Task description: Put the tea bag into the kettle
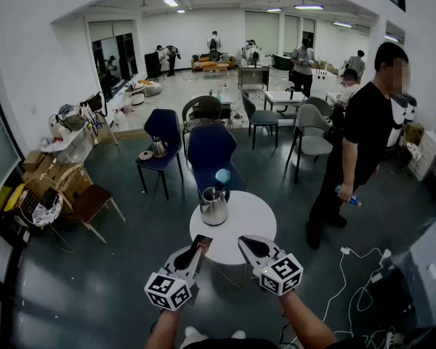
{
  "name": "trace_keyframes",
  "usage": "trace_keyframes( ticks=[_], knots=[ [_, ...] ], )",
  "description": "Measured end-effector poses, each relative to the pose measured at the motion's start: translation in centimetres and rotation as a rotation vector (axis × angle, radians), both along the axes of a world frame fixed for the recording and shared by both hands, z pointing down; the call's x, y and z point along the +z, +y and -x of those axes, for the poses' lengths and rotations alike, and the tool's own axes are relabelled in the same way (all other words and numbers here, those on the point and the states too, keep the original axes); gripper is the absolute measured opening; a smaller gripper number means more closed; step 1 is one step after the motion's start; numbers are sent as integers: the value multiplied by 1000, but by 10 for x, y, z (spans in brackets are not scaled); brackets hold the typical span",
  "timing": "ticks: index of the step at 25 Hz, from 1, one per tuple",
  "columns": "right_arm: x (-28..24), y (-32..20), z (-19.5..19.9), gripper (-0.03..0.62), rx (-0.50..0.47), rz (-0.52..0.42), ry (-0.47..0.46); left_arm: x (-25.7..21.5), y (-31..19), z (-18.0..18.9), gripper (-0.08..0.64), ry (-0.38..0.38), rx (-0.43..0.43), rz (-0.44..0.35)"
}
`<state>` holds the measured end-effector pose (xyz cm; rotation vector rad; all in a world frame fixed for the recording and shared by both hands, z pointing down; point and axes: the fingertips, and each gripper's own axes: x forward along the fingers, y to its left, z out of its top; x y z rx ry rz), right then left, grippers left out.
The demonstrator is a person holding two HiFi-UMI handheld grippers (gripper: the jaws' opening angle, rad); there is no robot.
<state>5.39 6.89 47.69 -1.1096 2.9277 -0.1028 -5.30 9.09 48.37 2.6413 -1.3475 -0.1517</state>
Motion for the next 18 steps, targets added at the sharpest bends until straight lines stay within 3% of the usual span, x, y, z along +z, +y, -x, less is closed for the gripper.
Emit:
trace_keyframes(
  ticks=[18],
  knots=[
    [3,5,-17,20,-8,-20,3,2,4,-20,20,-3,-8,1]
  ],
)
